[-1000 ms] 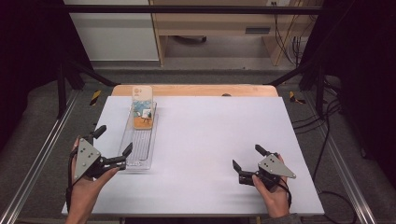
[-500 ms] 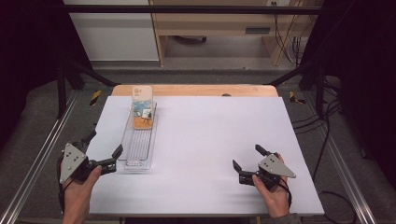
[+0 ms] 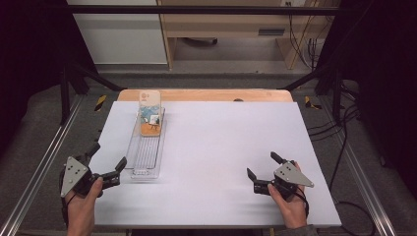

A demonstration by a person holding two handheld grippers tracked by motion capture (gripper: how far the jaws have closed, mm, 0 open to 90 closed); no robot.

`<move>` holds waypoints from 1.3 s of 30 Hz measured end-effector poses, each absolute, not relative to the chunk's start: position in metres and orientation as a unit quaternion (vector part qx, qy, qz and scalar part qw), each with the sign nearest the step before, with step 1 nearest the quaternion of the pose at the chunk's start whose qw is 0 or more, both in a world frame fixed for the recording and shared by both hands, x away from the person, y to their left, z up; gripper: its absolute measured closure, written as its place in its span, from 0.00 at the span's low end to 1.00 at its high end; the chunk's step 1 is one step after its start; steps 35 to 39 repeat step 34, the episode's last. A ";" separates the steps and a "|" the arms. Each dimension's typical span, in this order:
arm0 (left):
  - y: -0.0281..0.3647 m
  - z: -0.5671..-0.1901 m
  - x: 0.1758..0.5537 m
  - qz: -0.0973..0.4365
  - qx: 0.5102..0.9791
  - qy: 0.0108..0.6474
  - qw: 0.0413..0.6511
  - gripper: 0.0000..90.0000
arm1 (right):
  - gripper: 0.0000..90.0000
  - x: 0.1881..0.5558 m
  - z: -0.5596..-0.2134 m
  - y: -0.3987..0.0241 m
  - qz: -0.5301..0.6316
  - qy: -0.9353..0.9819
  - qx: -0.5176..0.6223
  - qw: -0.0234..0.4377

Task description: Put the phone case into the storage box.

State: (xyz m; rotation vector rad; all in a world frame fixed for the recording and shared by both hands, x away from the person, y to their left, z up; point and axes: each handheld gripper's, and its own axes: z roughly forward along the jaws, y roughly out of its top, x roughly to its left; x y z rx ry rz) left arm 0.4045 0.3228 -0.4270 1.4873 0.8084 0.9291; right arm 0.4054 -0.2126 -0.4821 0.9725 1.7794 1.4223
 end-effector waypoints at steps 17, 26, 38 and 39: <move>0.323 -0.448 0.405 0.384 0.642 0.344 0.567 0.01 | 0.03 0.407 -0.483 -0.226 0.538 0.674 0.379 0.336; 0.318 -0.456 0.402 0.379 0.649 0.337 0.567 0.01 | 0.03 0.409 -0.486 -0.229 0.532 0.681 0.376 0.335; 0.318 -0.461 0.402 0.377 0.640 0.349 0.572 0.01 | 0.03 0.411 -0.491 -0.228 0.529 0.685 0.379 0.329; 0.318 -0.461 0.402 0.377 0.640 0.349 0.572 0.01 | 0.03 0.411 -0.491 -0.228 0.529 0.685 0.379 0.329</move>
